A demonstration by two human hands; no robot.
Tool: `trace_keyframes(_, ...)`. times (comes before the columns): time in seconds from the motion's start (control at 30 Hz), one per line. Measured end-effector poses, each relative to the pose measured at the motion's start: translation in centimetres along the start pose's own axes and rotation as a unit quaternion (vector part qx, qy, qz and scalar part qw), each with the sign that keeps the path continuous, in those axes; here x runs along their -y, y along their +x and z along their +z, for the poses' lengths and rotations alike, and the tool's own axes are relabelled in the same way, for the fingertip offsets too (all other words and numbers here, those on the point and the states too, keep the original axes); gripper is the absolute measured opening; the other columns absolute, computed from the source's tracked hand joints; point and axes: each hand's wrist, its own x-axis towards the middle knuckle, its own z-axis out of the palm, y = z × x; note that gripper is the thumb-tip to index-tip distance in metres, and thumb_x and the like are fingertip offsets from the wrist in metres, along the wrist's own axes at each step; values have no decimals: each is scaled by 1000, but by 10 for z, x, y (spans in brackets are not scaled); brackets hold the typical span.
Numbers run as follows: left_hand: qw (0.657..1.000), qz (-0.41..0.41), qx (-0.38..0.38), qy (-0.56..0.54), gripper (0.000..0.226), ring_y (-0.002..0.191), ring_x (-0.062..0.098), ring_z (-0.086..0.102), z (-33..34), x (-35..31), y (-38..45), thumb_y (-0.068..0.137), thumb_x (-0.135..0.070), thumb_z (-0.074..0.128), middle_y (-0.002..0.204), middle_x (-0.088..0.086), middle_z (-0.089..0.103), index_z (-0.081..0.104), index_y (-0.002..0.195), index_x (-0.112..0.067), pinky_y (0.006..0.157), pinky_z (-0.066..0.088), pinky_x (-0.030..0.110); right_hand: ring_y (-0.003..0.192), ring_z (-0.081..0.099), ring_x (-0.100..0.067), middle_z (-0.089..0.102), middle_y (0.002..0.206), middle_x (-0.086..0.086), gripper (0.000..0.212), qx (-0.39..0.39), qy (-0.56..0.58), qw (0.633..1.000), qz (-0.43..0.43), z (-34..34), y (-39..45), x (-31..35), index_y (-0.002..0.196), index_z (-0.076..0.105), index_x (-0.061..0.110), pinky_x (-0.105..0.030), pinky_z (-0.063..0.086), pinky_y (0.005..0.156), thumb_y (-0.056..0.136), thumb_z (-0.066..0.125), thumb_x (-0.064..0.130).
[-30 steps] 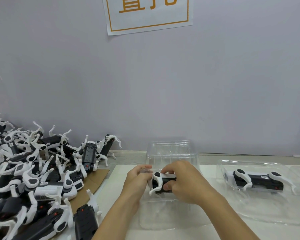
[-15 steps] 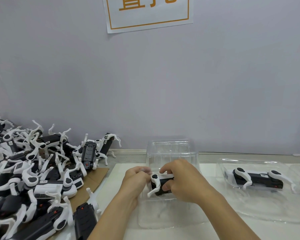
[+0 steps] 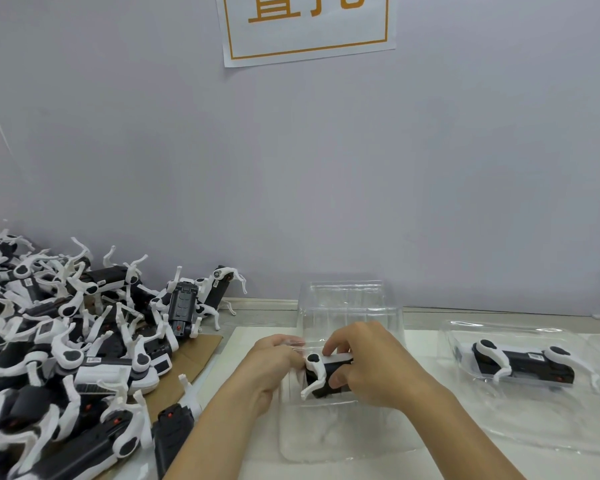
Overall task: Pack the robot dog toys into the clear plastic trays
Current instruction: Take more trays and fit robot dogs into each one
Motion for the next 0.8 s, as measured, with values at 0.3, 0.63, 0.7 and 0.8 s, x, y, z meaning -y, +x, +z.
trace_keyframes(0.3, 996, 50, 17, 77, 39, 103, 25, 63, -6, -3, -8, 74, 9, 64, 111, 15, 66, 64, 100, -19, 93, 48, 36, 89, 61, -10, 58, 96, 12, 38, 1, 0, 1000, 3, 1, 1, 0, 109, 72, 31, -29, 55, 80, 74, 85, 23)
trace_keyframes(0.63, 905, 205, 80, 363, 21, 113, 6, 48, -16, -31, -20, 85, -38, 71, 129, -17, 50, 57, 100, -40, 81, 39, 23, 99, 63, -11, 62, 113, 8, 36, 3, 14, 1000, 12, 2, 1, -2, 107, 72, 32, -31, 56, 83, 74, 85, 25)
trace_keyframes(0.7, 897, 187, 116, 383, 26, 114, 6, 47, -14, -26, -20, 84, -45, 73, 131, -16, 49, 57, 103, -36, 85, 41, 25, 100, 65, -13, 66, 111, 6, 35, 8, 22, 1000, 9, 3, 2, -3, 106, 73, 31, -35, 57, 84, 74, 85, 25)
trace_keyframes(0.8, 905, 179, 111, 368, 25, 115, 10, 51, -11, -18, -18, 85, -43, 74, 126, -13, 53, 56, 97, -31, 95, 45, 31, 93, 68, -14, 67, 110, 5, 35, 14, 34, 999, 11, 3, 3, -4, 105, 74, 29, -37, 59, 82, 72, 85, 23)
